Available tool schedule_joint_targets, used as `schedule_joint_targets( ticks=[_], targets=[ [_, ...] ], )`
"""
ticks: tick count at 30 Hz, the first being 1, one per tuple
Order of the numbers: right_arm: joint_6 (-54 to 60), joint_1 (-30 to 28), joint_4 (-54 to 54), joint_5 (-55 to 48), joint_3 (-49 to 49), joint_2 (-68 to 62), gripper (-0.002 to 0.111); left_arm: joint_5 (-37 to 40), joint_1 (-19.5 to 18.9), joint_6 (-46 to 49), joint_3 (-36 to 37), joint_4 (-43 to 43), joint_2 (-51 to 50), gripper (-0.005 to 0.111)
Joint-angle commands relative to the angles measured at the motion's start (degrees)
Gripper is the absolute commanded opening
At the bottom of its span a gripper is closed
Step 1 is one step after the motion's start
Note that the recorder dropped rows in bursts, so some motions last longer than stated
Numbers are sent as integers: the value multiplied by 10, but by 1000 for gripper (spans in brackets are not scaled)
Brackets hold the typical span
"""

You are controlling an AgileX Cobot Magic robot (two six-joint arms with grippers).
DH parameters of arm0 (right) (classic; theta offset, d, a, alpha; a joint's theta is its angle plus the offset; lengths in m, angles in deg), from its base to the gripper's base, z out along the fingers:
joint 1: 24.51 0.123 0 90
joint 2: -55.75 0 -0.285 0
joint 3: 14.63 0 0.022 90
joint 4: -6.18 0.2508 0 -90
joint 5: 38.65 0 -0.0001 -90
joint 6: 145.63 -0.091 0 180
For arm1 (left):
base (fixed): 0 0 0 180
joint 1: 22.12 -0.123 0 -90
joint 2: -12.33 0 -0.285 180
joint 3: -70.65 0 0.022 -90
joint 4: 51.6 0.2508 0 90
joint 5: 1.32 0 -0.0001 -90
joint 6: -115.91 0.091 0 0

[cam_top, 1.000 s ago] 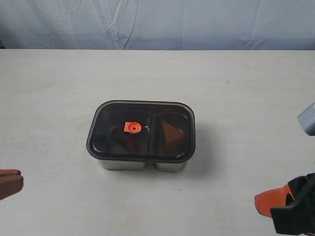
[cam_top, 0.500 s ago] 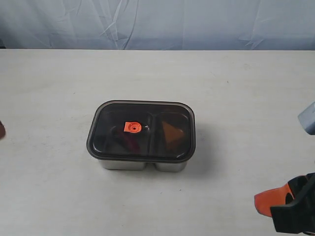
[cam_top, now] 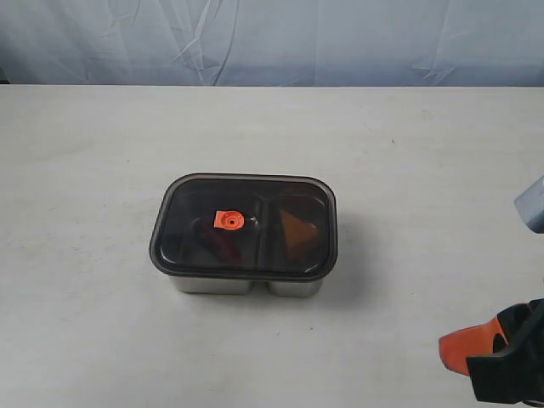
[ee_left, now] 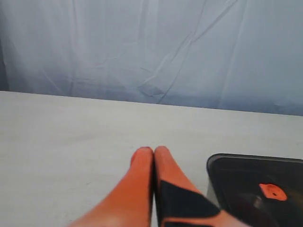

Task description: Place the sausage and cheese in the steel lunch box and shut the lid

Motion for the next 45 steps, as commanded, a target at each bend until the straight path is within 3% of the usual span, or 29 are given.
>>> schedule_joint_targets(
  ticks=[1,4,8,11,19,24,32,39,45],
  targets=[
    [1,-1,2,3,-1,5,7,-9,-11,-28,14,72,4,0],
    [1,-1,2,3,-1,5,7,-18,-11,-9,42,102,4,0],
    [1,-1,3,5,-1,6,7,-51,-11,84,63,99,4,0],
    [1,-17,8,5,-2,45,7,-35,-16,101,63,100,4,0],
    [6,-129,-7,16,-3,218,7,-14,-93,111,63,101,4,0],
    [50,-212,-10,127,-65,340,7,-14,-128,91,63,100,4,0],
    [59,-305,83,297,-215,399,7,-14,-130,83,63,97,4,0],
    [87,-305,83,434,-296,399,7,-14,-129,52,63,97,4,0],
    [90,-305,62,387,-296,399,7,-20,-129,51,63,100,4,0]
  ],
)
